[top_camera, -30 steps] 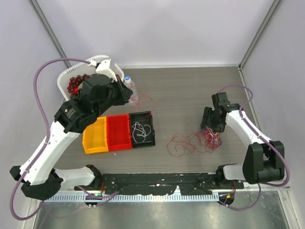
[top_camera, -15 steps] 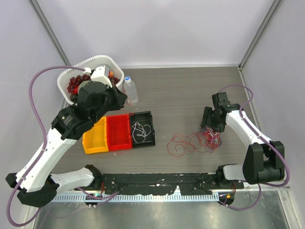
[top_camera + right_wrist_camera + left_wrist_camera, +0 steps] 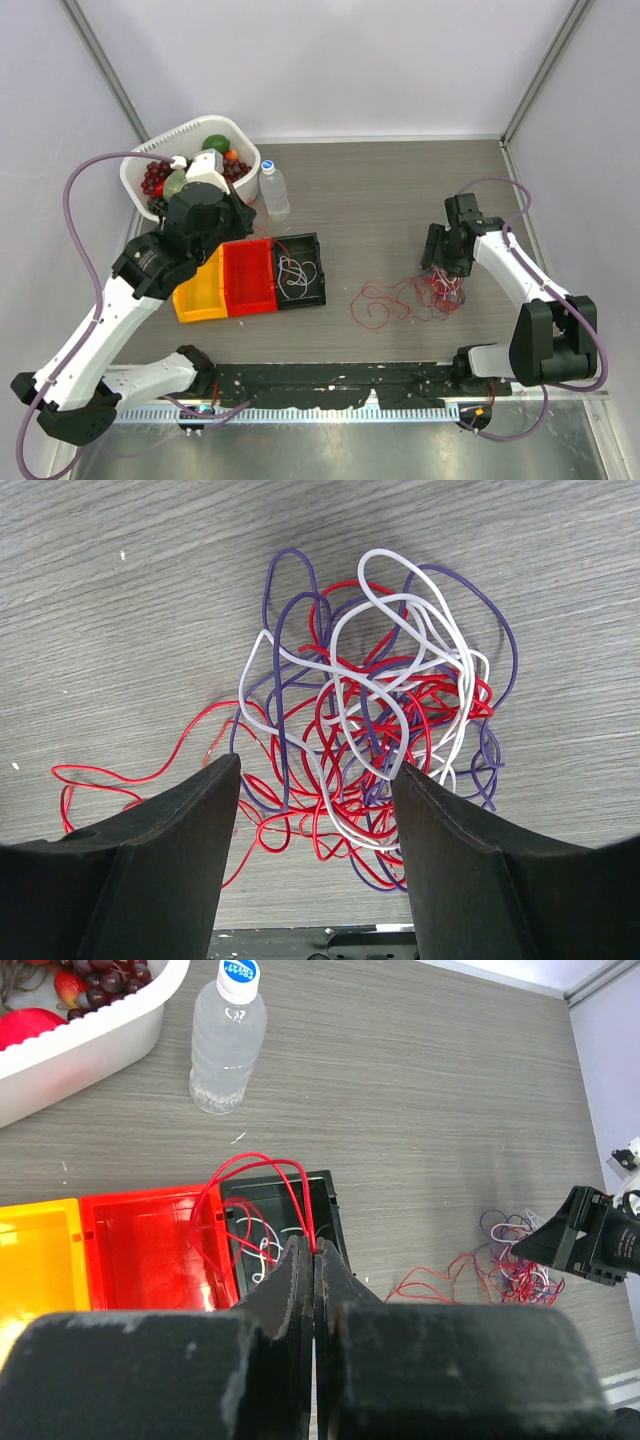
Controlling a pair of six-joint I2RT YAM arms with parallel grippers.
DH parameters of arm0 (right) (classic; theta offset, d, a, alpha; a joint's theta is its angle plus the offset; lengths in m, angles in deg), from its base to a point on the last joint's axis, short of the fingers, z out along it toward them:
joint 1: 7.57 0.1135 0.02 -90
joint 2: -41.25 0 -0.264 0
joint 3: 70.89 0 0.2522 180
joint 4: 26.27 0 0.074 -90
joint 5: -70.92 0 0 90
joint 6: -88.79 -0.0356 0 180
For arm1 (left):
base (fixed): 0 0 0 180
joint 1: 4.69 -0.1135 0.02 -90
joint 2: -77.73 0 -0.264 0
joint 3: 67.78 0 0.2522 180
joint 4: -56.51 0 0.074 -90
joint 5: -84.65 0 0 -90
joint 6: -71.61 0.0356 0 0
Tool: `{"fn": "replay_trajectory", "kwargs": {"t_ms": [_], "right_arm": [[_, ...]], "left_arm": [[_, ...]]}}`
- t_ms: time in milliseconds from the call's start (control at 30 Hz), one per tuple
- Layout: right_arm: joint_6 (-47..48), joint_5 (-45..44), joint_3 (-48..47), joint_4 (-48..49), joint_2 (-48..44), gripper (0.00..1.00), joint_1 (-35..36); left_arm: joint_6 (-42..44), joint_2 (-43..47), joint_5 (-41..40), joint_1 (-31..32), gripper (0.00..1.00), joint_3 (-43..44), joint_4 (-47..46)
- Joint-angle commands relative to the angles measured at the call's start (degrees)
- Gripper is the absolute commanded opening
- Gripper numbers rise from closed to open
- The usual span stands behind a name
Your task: Untangle the cables
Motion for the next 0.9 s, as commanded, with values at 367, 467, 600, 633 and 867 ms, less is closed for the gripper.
{"fn": "replay_trajectory", "kwargs": {"t_ms": [367, 467, 600, 633, 867], "right_arm": [[0.6, 0.0, 0.4, 1.6, -2.0, 0.67, 0.2], [0.6, 0.0, 0.5, 1.6, -2.2, 0.67, 0.2], [0.5, 0.0, 0.5, 1.6, -2.1, 0.67, 0.2], [0.6, 0.0, 0.5, 1.6, -2.2, 0.67, 0.2], [0.5, 0.0, 0.6, 1.4, -2.7, 0.67, 0.2]], "left_arm": [[7.1, -0.6, 19.8, -0.6, 0.0, 10.5, -10.5], [8.4, -0.5, 20.6, -0.6, 0.0, 10.9, -11.1], [8.8, 0.6, 20.1, -0.6, 0.0, 10.5, -10.5], [9.0, 1.1, 18.7, -0.6, 0.0, 10.2, -10.1], [10.7, 3.1, 13.5, -0.6, 0.0, 8.7, -7.7]]}}
